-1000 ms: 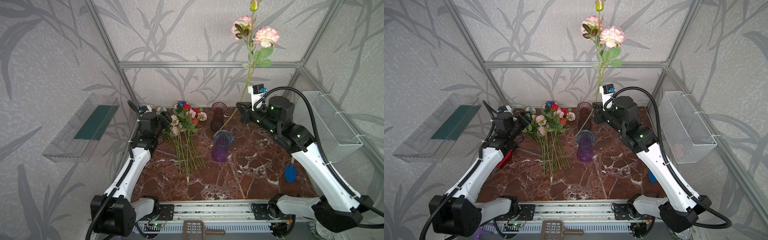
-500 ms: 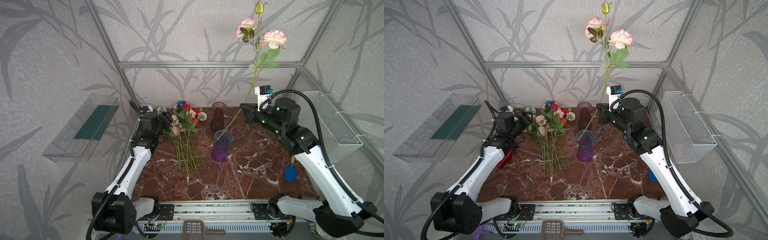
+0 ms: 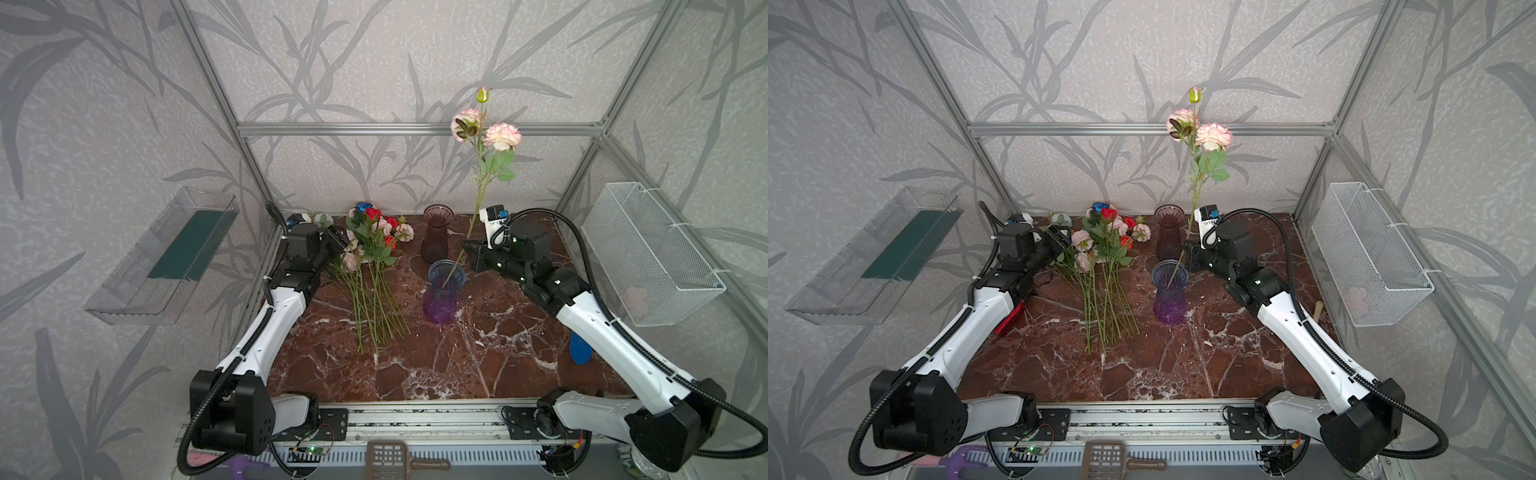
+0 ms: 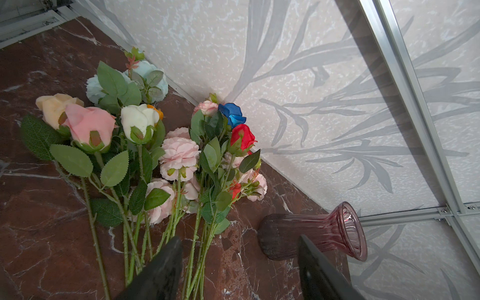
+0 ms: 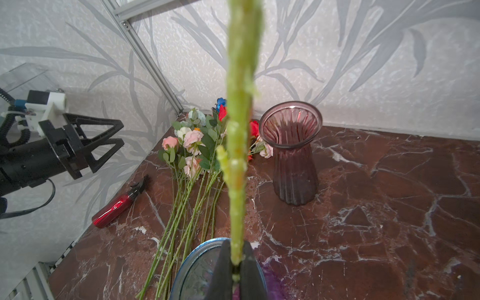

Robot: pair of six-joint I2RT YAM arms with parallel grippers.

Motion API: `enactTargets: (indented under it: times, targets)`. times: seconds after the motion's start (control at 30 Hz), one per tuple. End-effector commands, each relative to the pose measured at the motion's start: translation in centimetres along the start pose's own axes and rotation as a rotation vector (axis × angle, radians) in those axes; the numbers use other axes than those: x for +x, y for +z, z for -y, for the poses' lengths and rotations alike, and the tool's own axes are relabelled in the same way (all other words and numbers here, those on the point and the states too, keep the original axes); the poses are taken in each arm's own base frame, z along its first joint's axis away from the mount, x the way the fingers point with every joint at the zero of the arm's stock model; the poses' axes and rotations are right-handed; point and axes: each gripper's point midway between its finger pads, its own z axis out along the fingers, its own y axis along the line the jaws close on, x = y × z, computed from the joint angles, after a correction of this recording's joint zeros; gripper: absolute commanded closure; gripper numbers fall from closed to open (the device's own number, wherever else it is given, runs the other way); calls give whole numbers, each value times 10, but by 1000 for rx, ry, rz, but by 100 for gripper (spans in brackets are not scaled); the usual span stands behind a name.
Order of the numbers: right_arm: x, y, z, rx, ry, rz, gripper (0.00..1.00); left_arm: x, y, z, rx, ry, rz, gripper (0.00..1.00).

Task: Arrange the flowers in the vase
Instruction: 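Lower the pink rose stem into the purple vase with the right gripper, then open the right gripper and draw it back while the left reaches the rose bunch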

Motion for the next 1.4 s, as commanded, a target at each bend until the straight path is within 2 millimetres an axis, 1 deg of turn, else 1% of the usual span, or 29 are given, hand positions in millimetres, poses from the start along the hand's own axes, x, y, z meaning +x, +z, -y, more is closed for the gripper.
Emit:
enactTargets:
  times: [0.0,0.2,0.27,0.47,0.53,0.7,0.77,0.87,0.9,1.1,1.37]
  targets:
    - [1,5,-14,-53,7,18,96,-6,1,5,17,-14,11,30]
    - [26,13,-14,-67,35,-22,93,-3,5,4,19,-24,-4,30]
    - [31,14,-11,-57,40,-30,89,-2,6,4,18,-23,-6,30]
    - [41,15,-7,-43,59,-64,88,0,8,2,11,-23,-14,30]
    - [42,15,-5,-34,62,-65,88,0,9,2,12,-24,-15,30]
    - [45,14,-3,-24,64,-69,83,1,10,1,9,-24,-19,31]
    - [47,15,-3,-27,65,-77,80,2,11,1,10,-26,-22,31]
    - [49,14,-3,-27,67,-87,73,4,13,0,7,-30,-30,31]
    - [49,13,-2,-23,68,-89,72,4,13,0,9,-30,-29,31]
    - [51,4,-2,-15,63,-101,66,8,17,-1,7,-35,-45,31]
    - [56,-13,0,10,54,-129,54,13,22,-2,9,-43,-73,33]
